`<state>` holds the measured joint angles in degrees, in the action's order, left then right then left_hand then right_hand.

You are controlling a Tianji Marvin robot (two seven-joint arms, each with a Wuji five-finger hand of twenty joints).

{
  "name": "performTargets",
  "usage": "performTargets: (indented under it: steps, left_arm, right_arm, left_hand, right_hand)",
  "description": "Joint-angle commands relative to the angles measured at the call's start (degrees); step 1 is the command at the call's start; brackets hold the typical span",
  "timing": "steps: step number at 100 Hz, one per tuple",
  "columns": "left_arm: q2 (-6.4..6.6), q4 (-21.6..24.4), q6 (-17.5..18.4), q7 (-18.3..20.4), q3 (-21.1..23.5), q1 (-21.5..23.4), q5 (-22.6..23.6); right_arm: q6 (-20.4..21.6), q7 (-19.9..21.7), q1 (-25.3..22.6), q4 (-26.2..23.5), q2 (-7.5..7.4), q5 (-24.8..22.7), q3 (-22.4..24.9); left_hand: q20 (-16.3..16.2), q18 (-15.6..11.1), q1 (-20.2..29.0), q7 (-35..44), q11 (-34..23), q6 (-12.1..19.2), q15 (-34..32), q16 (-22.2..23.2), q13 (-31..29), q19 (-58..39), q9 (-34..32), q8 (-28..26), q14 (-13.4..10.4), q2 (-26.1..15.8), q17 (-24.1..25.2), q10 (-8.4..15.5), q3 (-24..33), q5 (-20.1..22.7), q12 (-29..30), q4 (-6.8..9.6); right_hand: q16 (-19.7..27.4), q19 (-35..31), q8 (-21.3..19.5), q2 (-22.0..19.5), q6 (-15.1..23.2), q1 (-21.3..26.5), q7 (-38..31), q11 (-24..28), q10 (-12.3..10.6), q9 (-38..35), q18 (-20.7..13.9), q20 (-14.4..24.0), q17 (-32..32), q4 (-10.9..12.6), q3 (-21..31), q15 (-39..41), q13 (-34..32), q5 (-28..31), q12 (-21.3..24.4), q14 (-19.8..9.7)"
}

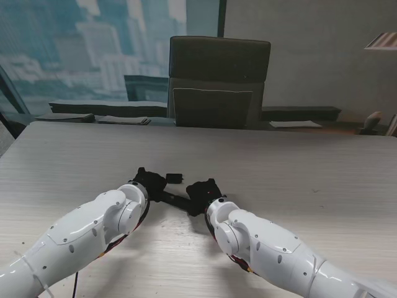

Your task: Install the batteries into the remote control and close the cover

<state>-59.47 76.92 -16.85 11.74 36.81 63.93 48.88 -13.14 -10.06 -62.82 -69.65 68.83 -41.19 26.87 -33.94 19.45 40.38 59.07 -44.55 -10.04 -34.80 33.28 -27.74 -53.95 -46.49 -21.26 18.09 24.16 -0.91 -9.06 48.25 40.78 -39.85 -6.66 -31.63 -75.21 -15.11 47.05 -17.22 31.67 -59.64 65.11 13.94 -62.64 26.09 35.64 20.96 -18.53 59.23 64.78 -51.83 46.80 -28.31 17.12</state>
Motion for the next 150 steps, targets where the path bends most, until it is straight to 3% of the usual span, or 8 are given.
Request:
performTargets:
  steps: [1,22,45,57,94,119,140,150]
  left_arm:
    - [-0.15,-3.66,0.63,3.38,-2.32,2.66,-1.33]
    - [-0.16,-4.72,0.4,5.11,-5.03,0.67,-4.01]
    - [-0.29,-6.05,-0.3,6.14,-7.06,-1.08,-6.24]
    - [-0.18,-6.15,-0.25,6.34,-7.9,-1.51,-5.93]
    - [0.27,-5.96,-0.94,7.4,-11.29,-3.29,-4.75]
    - [-0.01,-6.18,-2.8,6.49,-12.78,-3.72,-4.53]
    - [0.53,-6.0,-2.92,8.14,-16.24,-5.91,-4.38]
    - [0.44,-5.57,-2.7,7.94,-13.85,-4.54,-4.5]
  right_arm:
    - [0.04,1.93,-2.01,1.56,-0.11,0.27,-0.97]
    - [0.06,1.93,-2.04,1.54,-0.13,0.25,-0.95]
    - [-0.02,1.94,-2.07,1.51,-0.16,0.18,-0.92]
    - [-0.01,2.03,-2.03,1.52,-0.16,0.23,-0.96]
    - [0.2,2.1,-1.95,1.58,-0.16,0.33,-0.96]
    - [0.39,2.17,-1.87,1.6,-0.18,0.33,-0.99]
    - [0.49,2.02,-1.8,1.79,-0.11,0.41,-0.99]
    - [0.37,1.95,-1.87,1.78,-0.09,0.42,-0.97]
  left_hand:
    - [1.1,-0.98,3.36,-0.29,5.46,13.69,0.33,-0.27,-0.27,-0.45,-1.68,0.96,-0.76,6.75,0.05,4.82,-2.01,2.82,1.05,2.81]
    - [1.45,-1.59,2.16,1.68,7.41,15.75,0.72,-0.37,0.81,-0.03,-1.58,0.36,-1.28,7.0,0.73,5.28,3.0,2.31,-0.52,3.89]
    - [1.54,-2.02,5.93,2.34,11.63,17.23,1.0,-0.5,1.65,0.51,-1.68,-0.05,-1.69,8.43,1.29,5.86,6.92,1.54,-2.73,4.34]
    - [1.49,-2.02,9.24,2.76,14.81,16.78,1.03,-0.55,1.29,0.58,-2.58,-0.21,-1.95,9.63,1.28,6.18,7.4,1.32,-4.84,3.64]
    - [1.6,-1.9,16.14,2.83,14.21,13.99,0.91,-0.58,-0.05,0.62,-2.83,-3.38,-1.89,10.74,0.45,4.91,8.86,1.12,-4.19,1.28]
    - [1.73,-1.29,10.32,-1.44,15.15,12.65,0.03,-0.54,-2.47,-0.74,-6.84,1.58,-0.8,12.65,-0.94,3.9,8.42,3.43,-1.92,1.25]
    - [1.91,-1.15,5.27,-3.37,15.21,12.35,0.18,-0.87,-3.45,-1.17,-9.23,3.45,-1.5,15.13,-1.3,4.4,8.24,5.75,-1.25,1.83]
    - [2.38,-1.42,2.51,-3.21,9.53,12.03,0.5,-0.76,-2.49,-0.71,-5.16,2.61,-1.41,13.7,-0.83,4.14,4.77,4.66,0.75,1.34]
  right_hand:
    - [-0.07,-2.0,-0.94,-2.68,14.3,6.41,-4.05,-4.4,-1.2,1.2,-0.39,1.07,-0.17,3.24,7.51,0.76,0.76,6.29,1.85,-1.92]
    - [-0.08,-1.99,-0.95,-2.7,14.35,6.38,-4.07,-4.38,-1.24,1.22,-0.39,1.07,-0.17,3.24,7.5,0.77,0.74,6.29,1.84,-1.96]
    - [-0.08,-1.99,-0.92,-2.74,14.39,6.32,-4.06,-4.4,-1.21,1.25,-0.39,1.08,-0.17,3.24,7.53,0.77,0.82,6.26,1.84,-1.94]
    - [-0.09,-1.99,-0.93,-2.67,14.32,6.33,-4.07,-4.41,-1.15,1.24,-0.39,1.08,-0.17,3.24,7.52,0.79,0.76,6.26,1.85,-1.98]
    - [-0.08,-1.99,-0.93,-2.64,14.33,6.34,-4.09,-4.4,-1.21,1.24,-0.39,1.09,-0.17,3.24,7.55,0.8,0.69,6.28,1.84,-1.94]
    - [-0.09,-2.02,-0.92,-2.63,14.38,6.3,-4.09,-4.38,-1.22,1.24,-0.41,1.11,-0.14,3.23,7.53,0.8,0.74,6.29,1.82,-1.95]
    - [-0.11,-2.03,-0.94,-2.63,14.31,6.3,-4.09,-4.38,-1.24,1.25,-0.42,1.13,-0.14,3.22,7.57,0.87,0.67,6.26,1.82,-1.93]
    - [-0.09,-2.03,-0.95,-2.64,14.35,6.31,-4.09,-4.4,-1.2,1.23,-0.42,1.14,-0.14,3.22,7.6,0.82,0.72,6.26,1.83,-1.98]
